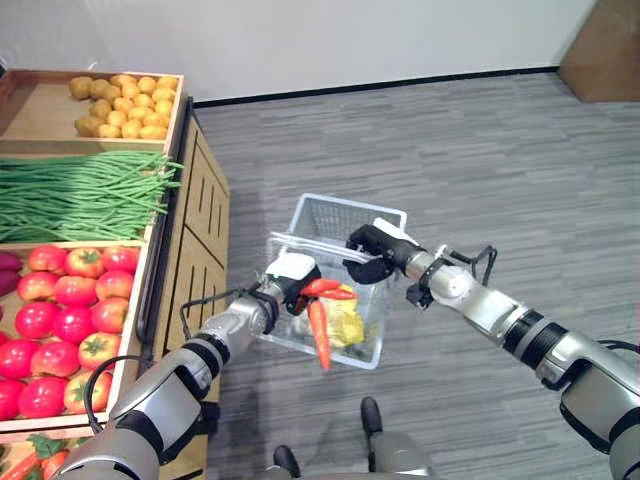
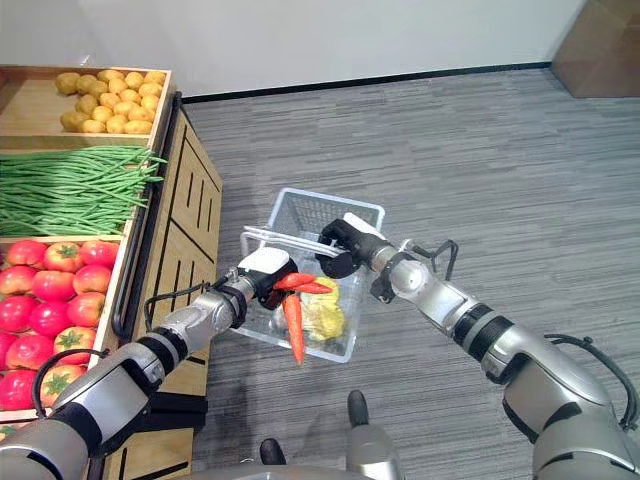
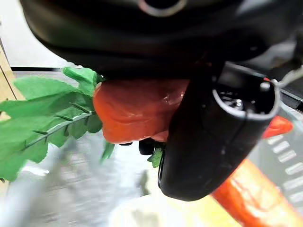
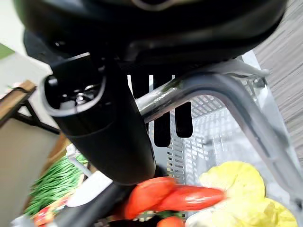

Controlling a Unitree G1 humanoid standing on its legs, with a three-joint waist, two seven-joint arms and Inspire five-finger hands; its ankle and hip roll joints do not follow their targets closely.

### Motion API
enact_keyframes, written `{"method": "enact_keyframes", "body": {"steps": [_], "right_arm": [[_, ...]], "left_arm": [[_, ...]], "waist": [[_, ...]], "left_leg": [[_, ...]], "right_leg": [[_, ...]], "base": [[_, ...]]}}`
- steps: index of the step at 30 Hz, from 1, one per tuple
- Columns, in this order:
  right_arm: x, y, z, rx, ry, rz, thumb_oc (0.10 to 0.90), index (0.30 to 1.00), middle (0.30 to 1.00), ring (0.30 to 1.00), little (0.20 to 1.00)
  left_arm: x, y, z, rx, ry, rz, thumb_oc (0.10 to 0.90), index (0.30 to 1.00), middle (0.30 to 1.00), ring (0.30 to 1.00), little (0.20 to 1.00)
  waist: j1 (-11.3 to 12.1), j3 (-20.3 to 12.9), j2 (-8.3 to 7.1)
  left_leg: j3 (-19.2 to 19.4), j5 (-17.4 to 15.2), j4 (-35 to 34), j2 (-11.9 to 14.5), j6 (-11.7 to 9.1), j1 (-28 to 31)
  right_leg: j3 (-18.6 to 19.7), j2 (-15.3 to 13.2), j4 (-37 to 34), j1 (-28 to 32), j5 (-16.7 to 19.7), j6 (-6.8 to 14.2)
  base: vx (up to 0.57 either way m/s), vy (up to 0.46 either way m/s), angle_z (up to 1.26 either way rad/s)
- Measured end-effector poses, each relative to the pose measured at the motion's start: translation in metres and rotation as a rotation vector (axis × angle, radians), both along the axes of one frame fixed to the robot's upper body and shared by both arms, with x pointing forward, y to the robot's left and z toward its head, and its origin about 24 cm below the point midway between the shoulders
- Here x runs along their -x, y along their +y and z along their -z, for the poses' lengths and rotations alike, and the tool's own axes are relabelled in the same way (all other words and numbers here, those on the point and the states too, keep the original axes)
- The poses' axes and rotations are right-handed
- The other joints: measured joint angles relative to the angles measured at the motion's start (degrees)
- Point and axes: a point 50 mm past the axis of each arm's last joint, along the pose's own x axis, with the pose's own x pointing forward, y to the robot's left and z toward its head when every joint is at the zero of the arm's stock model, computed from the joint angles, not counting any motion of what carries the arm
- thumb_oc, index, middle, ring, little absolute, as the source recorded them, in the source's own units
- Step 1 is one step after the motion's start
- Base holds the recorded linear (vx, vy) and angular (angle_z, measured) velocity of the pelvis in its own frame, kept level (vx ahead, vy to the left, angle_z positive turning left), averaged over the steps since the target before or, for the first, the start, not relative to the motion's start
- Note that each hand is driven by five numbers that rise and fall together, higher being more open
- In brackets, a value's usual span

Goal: Get the vegetables into the basket

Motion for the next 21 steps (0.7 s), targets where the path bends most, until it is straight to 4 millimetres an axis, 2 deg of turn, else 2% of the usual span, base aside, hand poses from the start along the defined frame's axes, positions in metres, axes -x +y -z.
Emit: {"method": "enact_keyframes", "body": {"steps": [4, 14, 21], "right_arm": [[0.001, 0.012, 0.001, -0.034, -0.006, -0.016, 0.400, 0.300, 0.300, 0.300, 0.300], [0.000, 0.011, -0.001, -0.042, -0.025, 0.001, 0.400, 0.300, 0.300, 0.300, 0.300], [0.004, 0.017, -0.005, -0.054, -0.036, -0.032, 0.400, 0.300, 0.300, 0.300, 0.300]], "left_arm": [[0.003, -0.015, -0.007, 0.045, -0.023, 0.057, 0.400, 0.300, 0.300, 0.300, 0.300], [0.008, -0.017, -0.007, 0.018, -0.015, 0.116, 0.400, 0.300, 0.300, 0.300, 0.300], [0.006, -0.010, 0.003, 0.020, 0.017, 0.046, 0.400, 0.300, 0.300, 0.300, 0.300]], "waist": [[0.1, 0.0, -0.08], [0.0, 0.5, -0.81], [-0.1, 0.5, -0.81]], "left_leg": [[0.0, 0.0, 0.0, 0.0, 0.0, 0.0], [0.0, 0.0, 0.0, 0.0, 0.0, 0.0], [0.0, 0.0, 0.0, 0.1, -0.1, 0.0]], "right_leg": [[0.0, 0.0, 0.0, 0.0, 0.0, 0.0], [-0.1, 0.0, 0.0, 0.0, 0.0, 0.0], [-0.1, 0.0, 0.0, 0.0, 0.0, 0.0]], "base": [[0.00, 0.000, 0.00], [0.00, 0.000, 0.00], [0.00, 0.000, 0.00]]}}
